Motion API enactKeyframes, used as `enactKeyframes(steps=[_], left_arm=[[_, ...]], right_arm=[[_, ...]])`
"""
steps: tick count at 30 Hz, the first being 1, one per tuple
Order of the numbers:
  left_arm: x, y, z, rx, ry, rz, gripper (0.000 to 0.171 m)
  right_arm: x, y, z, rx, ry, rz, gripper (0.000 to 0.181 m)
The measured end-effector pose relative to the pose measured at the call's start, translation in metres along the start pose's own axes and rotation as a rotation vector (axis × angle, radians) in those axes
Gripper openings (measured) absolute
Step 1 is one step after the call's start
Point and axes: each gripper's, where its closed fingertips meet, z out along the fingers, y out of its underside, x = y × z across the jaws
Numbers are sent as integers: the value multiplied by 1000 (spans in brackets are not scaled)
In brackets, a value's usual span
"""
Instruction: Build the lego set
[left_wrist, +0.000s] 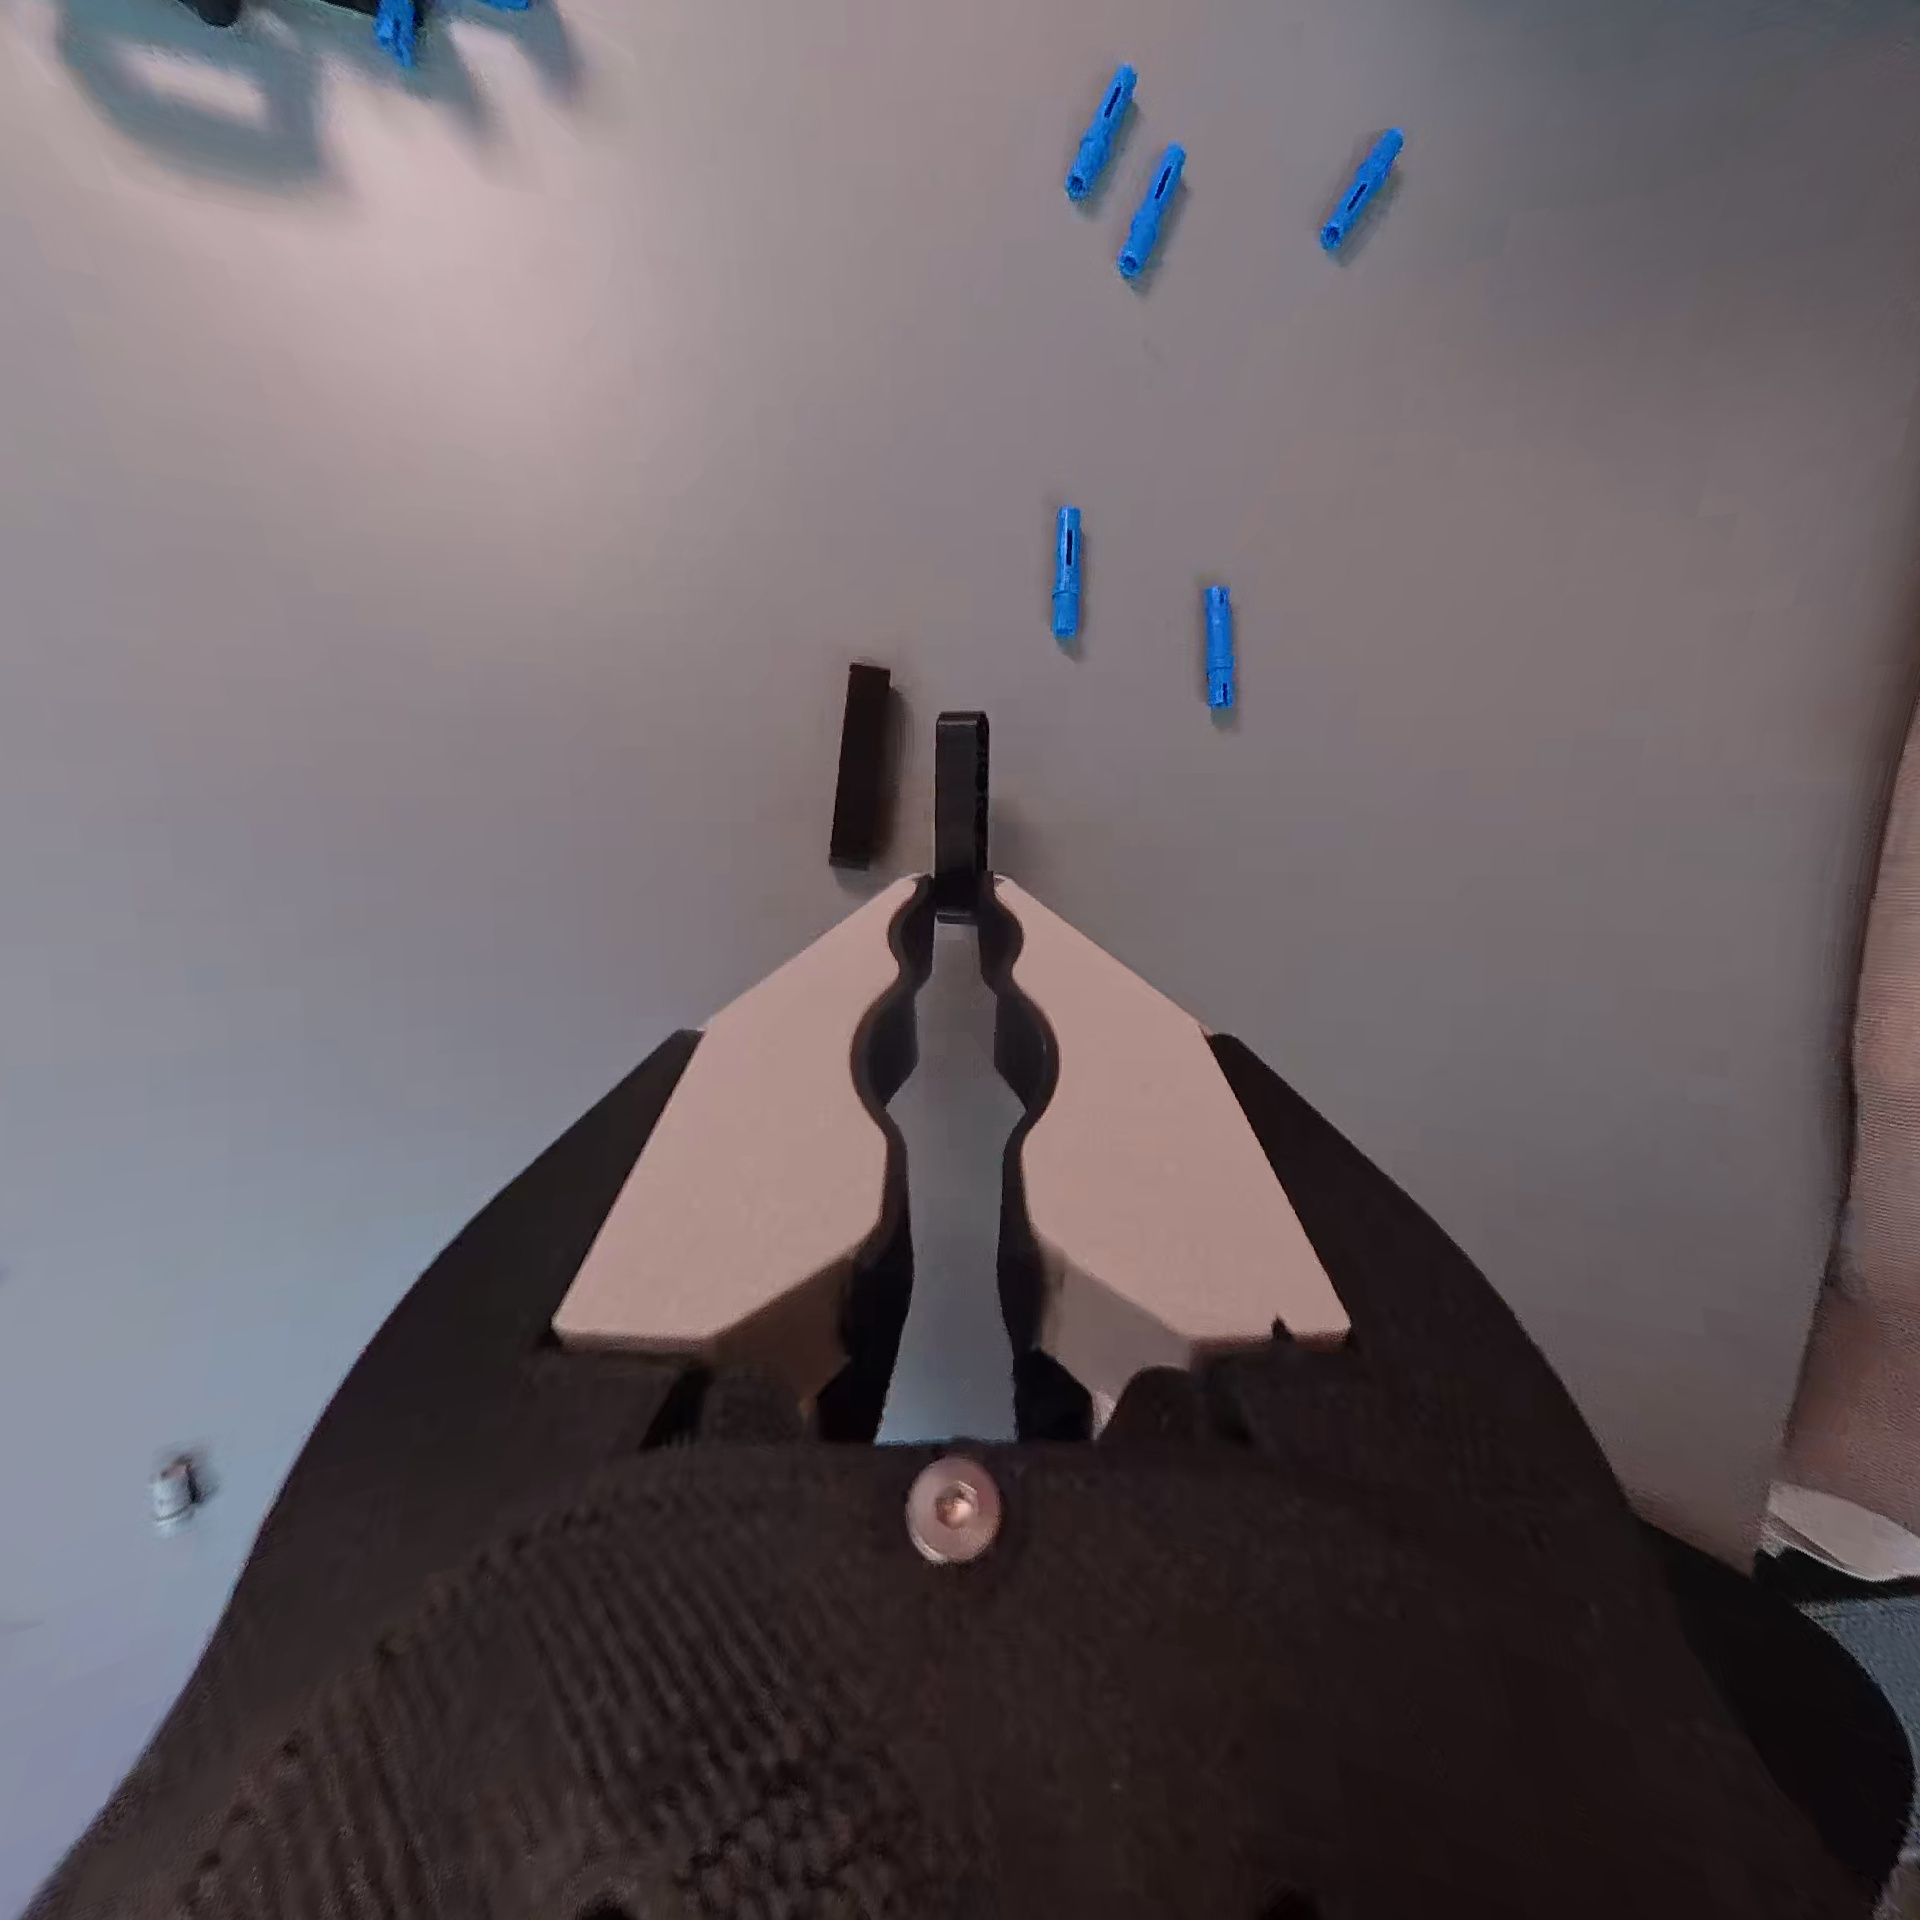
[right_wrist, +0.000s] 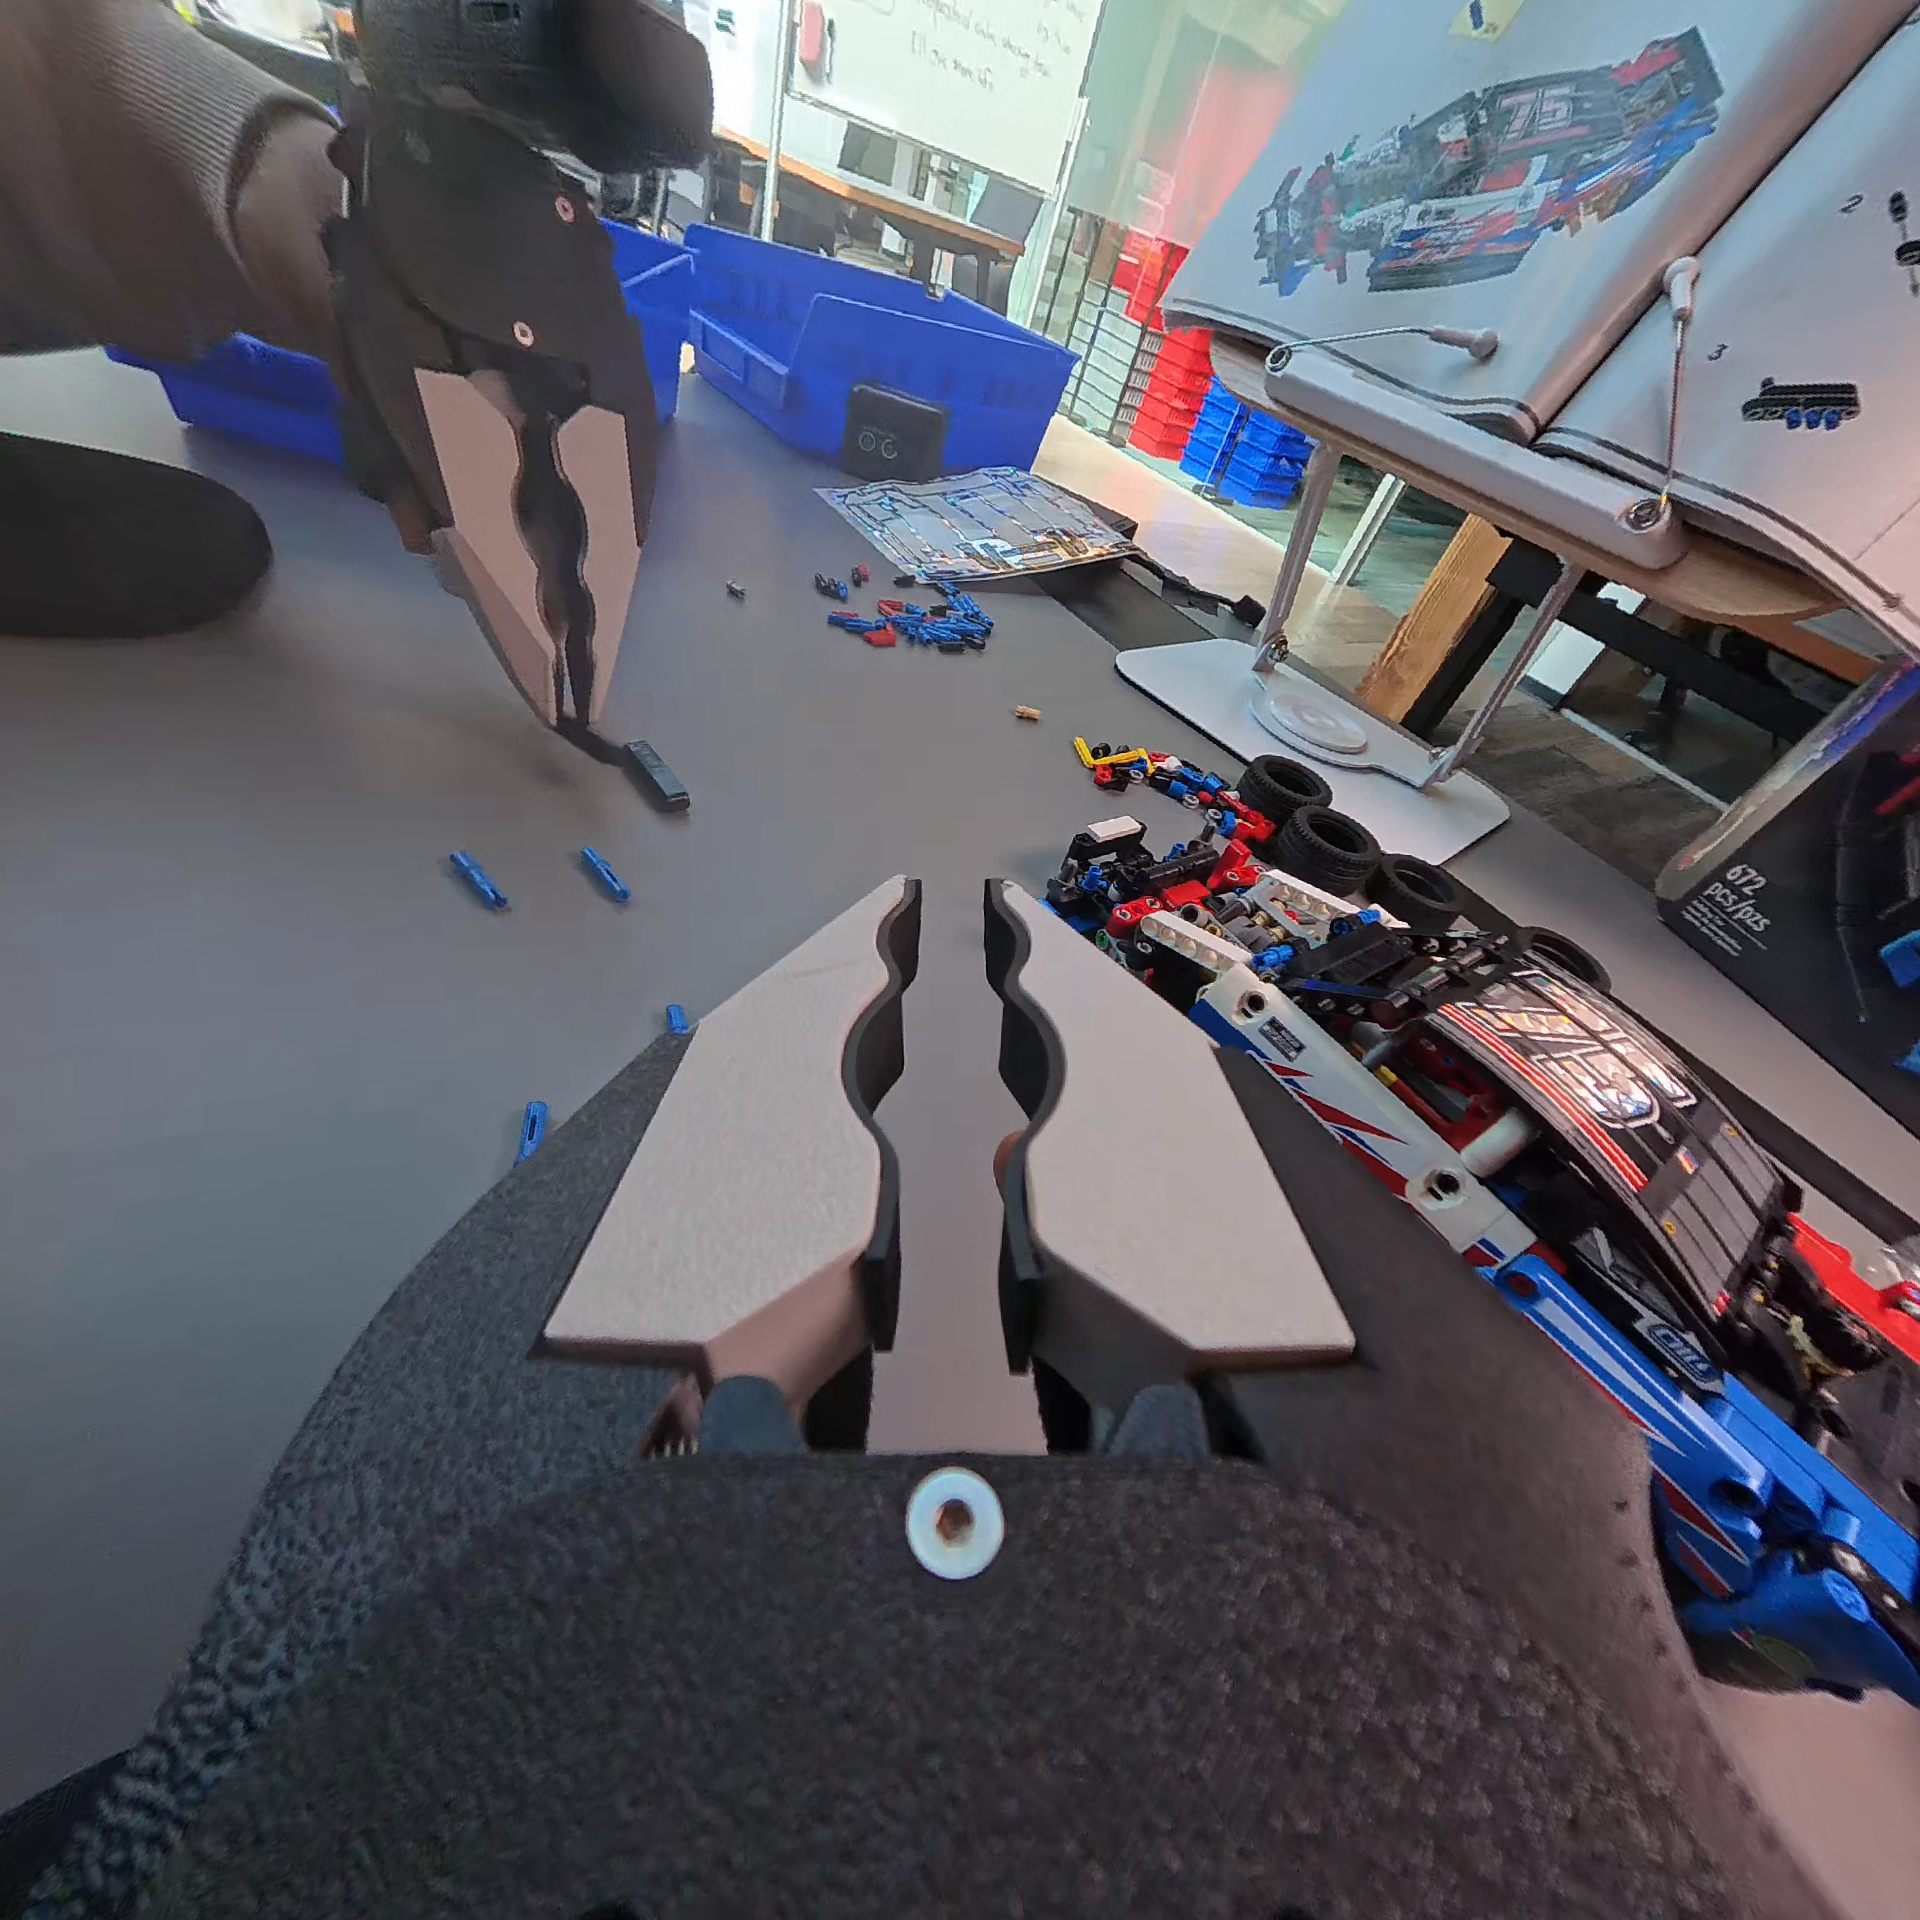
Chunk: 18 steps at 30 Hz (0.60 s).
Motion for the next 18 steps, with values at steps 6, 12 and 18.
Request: enactKeyframes(steps=[6, 12, 18], left_arm=[[-6, -4, 9, -23, -96, 85, 10], [-15, -32, -21, 184, -160, 62, 23], [-47, -53, -111, 606, -393, -66, 28]], right_arm=[[4, 2, -2, -5, 5, 1, 9], [5, 3, -3, -5, 5, 4, 9], [7, 4, -2, -5, 14, 20, 9]])
